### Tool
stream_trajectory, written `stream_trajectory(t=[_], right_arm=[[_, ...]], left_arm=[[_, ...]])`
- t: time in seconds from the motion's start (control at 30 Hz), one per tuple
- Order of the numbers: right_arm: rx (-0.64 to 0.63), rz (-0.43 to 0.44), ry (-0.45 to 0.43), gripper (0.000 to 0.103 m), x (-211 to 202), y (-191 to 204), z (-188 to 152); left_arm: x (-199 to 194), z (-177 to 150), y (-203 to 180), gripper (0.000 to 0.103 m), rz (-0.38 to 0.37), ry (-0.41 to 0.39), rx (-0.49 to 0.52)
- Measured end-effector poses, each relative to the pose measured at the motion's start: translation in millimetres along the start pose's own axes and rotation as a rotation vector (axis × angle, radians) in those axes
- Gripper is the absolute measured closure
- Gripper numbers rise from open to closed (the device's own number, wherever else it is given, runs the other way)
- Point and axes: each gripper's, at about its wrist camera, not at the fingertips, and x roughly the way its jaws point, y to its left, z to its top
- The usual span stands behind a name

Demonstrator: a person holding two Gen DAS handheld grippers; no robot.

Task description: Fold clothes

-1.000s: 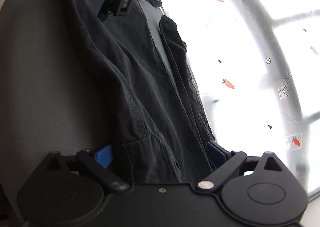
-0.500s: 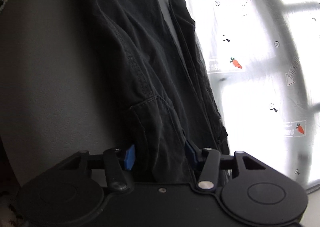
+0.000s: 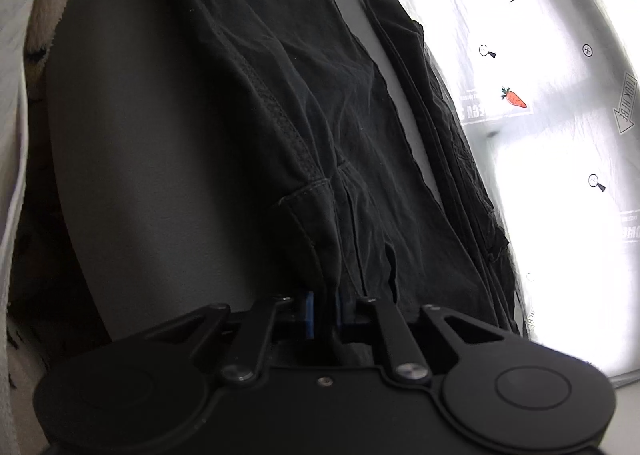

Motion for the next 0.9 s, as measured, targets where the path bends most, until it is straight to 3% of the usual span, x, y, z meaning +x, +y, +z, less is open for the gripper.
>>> stream_trajectory(t=[0.07,0.2,0.3,0.4,0.5,0.73,0.9], right_arm=[[0.031,0.019,-0.002,0.089,2.1,-3.1,-1.2],[0.083,-0.040,-0.006,0.051,1.7,-21.2,-3.1],[0.097,-0.104,-0.039,0.034,-4.2,-31.1,-6.5],[0.091,-0.106,-0.065,0.031,4.2,-66.1,-1.4],[0.196,-0.050,-0.069,0.023,-1.0,-88.3,-9.9],[0.574,0.229,-0.044,0.022,15.0,-165.5,-11.8],[0.788,0.337,-0.099,0.022,15.7,-205.6,-15.3]], left_arm=[[0.0,-0.8,1.2,0.003,0.004,-0.002,-0.004],[2.7,2.0,2.3,0.001,0.016,0.002,-0.022],[3.9,5.0,1.2,0.000,0.024,0.013,-0.038],[4.0,6.2,1.8,0.000,0.024,0.018,-0.040],[4.1,6.3,0.5,0.000,0.026,0.021,-0.042],[4.4,6.0,-0.6,0.000,0.031,0.021,-0.048],[5.6,10.8,-4.2,0.000,0.051,0.047,-0.049]])
